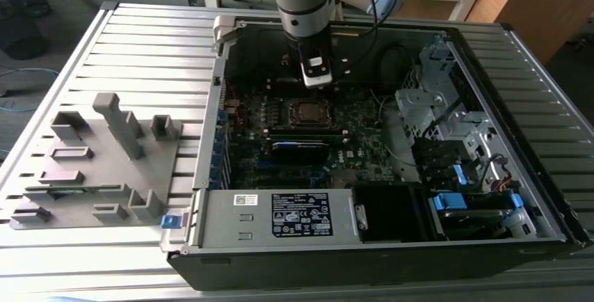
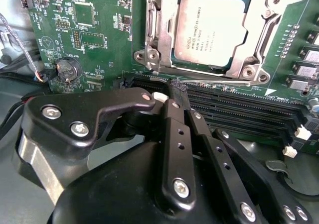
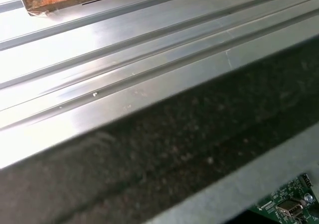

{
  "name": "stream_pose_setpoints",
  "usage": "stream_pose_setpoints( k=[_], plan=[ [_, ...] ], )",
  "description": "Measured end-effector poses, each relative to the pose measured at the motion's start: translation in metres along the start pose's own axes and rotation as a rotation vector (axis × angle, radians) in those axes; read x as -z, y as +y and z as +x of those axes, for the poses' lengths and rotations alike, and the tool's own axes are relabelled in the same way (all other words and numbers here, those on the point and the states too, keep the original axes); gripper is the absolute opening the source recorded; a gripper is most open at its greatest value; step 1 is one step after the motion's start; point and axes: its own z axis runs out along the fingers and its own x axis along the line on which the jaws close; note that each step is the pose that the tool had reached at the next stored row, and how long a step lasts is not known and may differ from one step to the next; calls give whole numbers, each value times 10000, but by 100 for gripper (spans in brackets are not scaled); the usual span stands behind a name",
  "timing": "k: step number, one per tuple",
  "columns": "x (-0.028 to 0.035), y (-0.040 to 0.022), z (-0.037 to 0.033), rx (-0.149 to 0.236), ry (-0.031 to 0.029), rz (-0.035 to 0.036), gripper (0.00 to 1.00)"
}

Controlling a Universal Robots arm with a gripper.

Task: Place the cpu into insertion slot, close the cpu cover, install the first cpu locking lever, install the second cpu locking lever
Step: 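Install the first cpu locking lever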

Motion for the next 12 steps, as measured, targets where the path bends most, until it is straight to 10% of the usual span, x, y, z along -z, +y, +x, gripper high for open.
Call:
stream_pose_setpoints(
  k=[12],
  plan=[
    [1,-37,-17,2,-3,5,11]
  ],
)
